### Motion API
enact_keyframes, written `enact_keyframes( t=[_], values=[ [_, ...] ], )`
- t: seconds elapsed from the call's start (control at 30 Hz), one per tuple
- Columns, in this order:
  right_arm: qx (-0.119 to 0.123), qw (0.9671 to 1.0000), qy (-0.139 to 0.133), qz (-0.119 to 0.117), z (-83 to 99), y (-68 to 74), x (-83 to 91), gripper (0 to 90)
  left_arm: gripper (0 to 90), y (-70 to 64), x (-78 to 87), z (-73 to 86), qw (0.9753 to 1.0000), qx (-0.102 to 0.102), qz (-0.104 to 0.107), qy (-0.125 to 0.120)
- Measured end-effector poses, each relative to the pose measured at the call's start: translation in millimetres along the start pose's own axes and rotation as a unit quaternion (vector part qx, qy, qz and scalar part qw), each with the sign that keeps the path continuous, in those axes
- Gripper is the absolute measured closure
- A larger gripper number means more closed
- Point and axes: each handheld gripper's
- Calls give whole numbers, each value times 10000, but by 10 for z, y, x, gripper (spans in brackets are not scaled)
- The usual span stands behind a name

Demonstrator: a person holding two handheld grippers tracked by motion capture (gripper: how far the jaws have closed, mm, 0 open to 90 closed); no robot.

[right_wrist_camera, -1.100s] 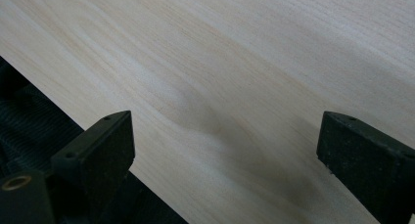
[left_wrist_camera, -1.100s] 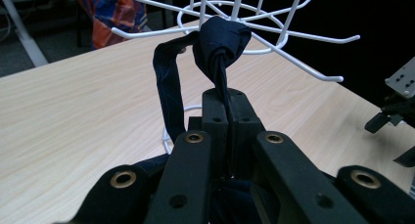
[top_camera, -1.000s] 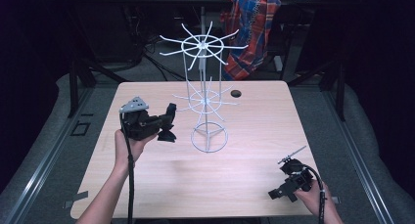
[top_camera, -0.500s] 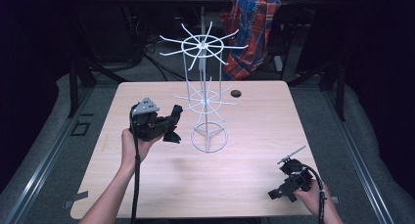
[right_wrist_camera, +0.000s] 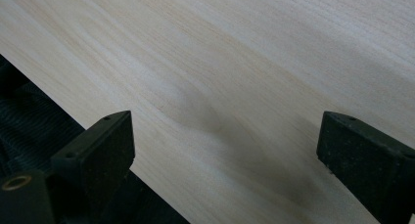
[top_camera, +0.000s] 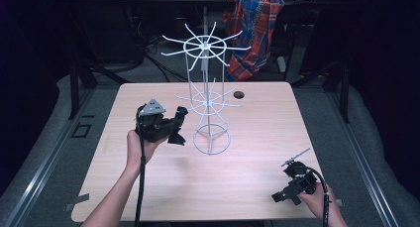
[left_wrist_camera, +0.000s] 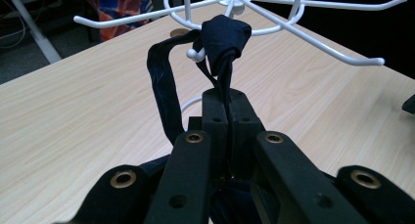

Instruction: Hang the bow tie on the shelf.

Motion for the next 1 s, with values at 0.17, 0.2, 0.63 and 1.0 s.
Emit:
enact_keyframes(
  t=[0.17, 0.2, 0.63, 1.0],
  values=[
    [-3, 10000, -2, 4, 1, 1, -1, 67, 877, -4, -33, 2, 10000, -8, 13, -12],
    [-2, 10000, -2, 5, 2, 0, -2, 67, 877, -7, -41, 2, 10000, 0, 11, -4],
    [-45, 10000, -52, -30, 6, 6, -8, 67, 877, -65, -148, -14, 9999, -133, -21, 64],
    [-39, 10000, -39, -27, 7, 4, -8, 67, 877, -98, -207, -22, 9998, -173, -67, 77]
  ],
)
Point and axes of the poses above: each handheld gripper's, and its own axes: x roughly backward along the jaws, z roughly out of its underside, y roughly to its left, and after that the axes turned 6 degrees about -z, right-handed
